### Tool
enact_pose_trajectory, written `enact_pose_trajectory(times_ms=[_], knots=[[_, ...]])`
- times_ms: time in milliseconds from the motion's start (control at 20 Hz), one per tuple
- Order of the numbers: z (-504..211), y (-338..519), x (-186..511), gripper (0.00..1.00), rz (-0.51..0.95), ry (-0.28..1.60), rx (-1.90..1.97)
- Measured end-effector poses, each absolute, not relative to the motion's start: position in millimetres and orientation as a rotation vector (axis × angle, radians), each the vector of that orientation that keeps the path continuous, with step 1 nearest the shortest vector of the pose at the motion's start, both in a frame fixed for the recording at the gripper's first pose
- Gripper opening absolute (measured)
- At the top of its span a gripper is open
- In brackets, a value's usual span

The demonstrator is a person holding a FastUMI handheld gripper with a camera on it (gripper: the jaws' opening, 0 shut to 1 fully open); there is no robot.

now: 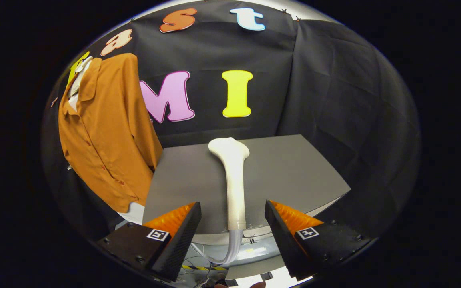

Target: Iron the clothes twice with a garment steamer, once on the left side and once on the right side.

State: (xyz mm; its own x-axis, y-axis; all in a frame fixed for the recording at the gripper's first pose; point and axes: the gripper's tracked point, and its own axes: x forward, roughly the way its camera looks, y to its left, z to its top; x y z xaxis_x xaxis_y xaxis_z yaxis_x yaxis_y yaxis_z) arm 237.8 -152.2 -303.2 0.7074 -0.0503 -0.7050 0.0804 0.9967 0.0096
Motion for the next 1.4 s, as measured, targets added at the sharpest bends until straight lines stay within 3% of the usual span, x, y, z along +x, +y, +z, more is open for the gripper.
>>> enact_pose_trajectory(times_ms=[200,400,500,700,750,1050,1400], knots=[[-350.7,-154.8,255.8,0.99,-0.059,0.864,0.049],[-376.3,-154.3,260.4,0.59,-0.036,0.921,0.025],[-369.4,-152.7,270.2,0.39,-0.036,0.862,0.047],[-361.4,-151.6,273.6,0.3,-0.013,0.752,0.104],[-357.2,-152.5,272.3,0.23,-0.023,0.731,0.113],[-284.9,-163.0,246.7,0.23,-0.065,0.545,0.129],[-188.1,-118.7,190.3,0.22,-0.041,0.33,0.175]])
